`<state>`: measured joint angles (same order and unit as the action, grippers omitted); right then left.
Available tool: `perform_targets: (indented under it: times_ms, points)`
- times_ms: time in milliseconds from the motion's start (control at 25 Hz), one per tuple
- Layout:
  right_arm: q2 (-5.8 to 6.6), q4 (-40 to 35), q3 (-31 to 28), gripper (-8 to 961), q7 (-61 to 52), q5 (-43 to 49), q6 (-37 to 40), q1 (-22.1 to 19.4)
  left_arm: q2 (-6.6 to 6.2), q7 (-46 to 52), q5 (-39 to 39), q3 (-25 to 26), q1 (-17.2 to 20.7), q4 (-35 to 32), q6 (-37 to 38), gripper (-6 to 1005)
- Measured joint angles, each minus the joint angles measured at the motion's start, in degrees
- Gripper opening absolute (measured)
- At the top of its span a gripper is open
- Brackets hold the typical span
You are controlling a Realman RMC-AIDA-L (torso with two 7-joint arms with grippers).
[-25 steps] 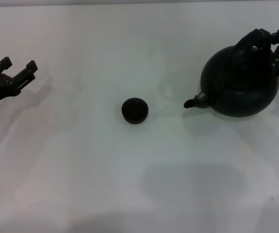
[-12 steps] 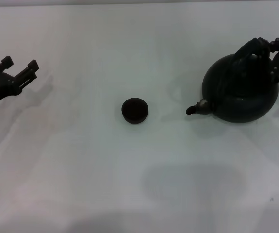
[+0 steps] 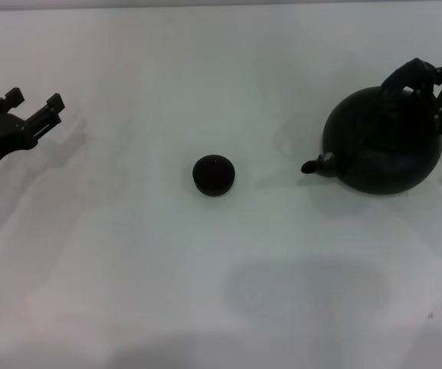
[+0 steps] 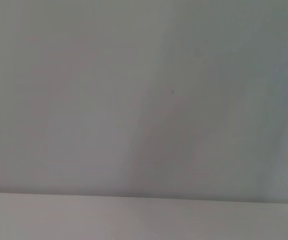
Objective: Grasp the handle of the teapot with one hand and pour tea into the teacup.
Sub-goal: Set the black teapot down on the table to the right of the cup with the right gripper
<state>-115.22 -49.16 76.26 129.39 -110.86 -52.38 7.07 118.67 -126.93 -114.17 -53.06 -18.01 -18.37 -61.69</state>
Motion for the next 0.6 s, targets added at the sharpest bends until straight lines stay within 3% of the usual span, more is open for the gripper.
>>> perform_targets:
  times_ms: [600]
  points:
    - [0.17, 2.46, -1.65, 159, 0.07, 0.51, 0.34, 1.46, 0.03, -0.25, -0.10, 0.12, -0.09, 0.00, 0.87, 802]
